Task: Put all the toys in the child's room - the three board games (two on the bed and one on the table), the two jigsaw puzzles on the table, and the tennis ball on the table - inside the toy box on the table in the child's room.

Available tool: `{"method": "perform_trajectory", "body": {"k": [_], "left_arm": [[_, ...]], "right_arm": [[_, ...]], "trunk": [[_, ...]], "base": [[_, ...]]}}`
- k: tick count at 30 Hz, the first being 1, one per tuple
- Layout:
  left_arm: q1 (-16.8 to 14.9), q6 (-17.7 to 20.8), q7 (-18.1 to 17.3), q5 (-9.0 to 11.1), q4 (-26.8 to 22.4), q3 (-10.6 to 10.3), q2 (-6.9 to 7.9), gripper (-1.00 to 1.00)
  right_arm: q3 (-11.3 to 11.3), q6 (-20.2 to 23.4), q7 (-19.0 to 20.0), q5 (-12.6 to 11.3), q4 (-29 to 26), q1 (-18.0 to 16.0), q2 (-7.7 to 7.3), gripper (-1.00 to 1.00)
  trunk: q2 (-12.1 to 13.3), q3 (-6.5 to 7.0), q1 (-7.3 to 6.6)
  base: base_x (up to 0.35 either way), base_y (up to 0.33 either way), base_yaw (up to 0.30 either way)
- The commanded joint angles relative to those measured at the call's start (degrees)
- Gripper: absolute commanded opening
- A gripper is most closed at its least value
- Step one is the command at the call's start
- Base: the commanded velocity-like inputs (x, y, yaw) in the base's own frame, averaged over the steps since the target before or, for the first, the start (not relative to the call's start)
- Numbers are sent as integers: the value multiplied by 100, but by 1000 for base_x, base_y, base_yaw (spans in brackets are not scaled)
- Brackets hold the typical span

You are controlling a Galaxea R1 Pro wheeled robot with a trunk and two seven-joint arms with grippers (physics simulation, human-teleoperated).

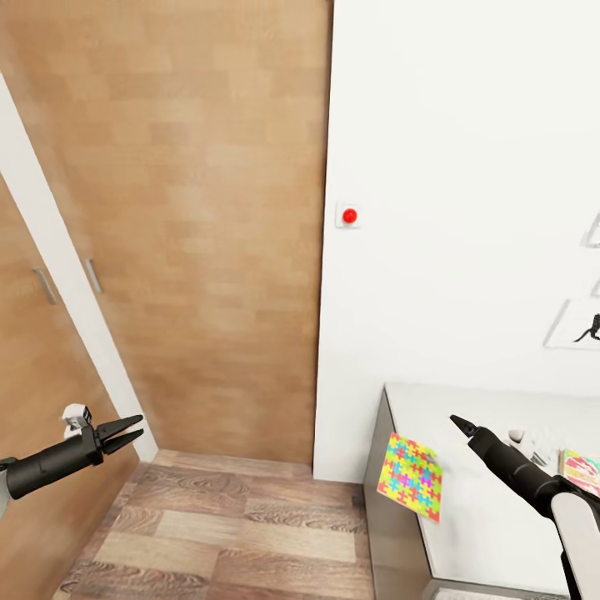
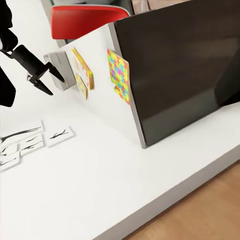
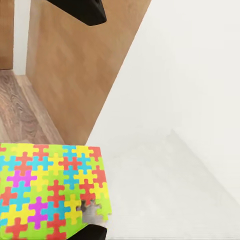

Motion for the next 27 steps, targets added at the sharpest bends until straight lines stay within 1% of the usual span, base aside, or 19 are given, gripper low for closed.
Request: {"method": "perform_trajectory", "body": {"k": [1, 6, 10, 27], "left_arm": [[-2, 60, -15, 8, -1, 2, 1, 100], [-4, 65, -15, 11, -1, 2, 1, 100], [-4, 68, -14, 13, -1, 2, 1, 100], [-9, 69, -14, 14, -1, 2, -8, 100]], "right_arm": [[-7, 29, -33, -47, -4, -7, 0, 100], [-12, 27, -35, -46, 15, -7, 1, 100], [-7, 26, -40, -51, 23, -7, 6, 100], [-13, 33, -50, -46, 19, -7, 8, 100]], "trunk": [[-12, -4, 4], [-12, 42, 4], [-173, 6, 92], [-855, -282, 465]], "base": [[0, 0, -140], [0, 0, -140], [0, 0, -136], [0, 0, -22]]}}
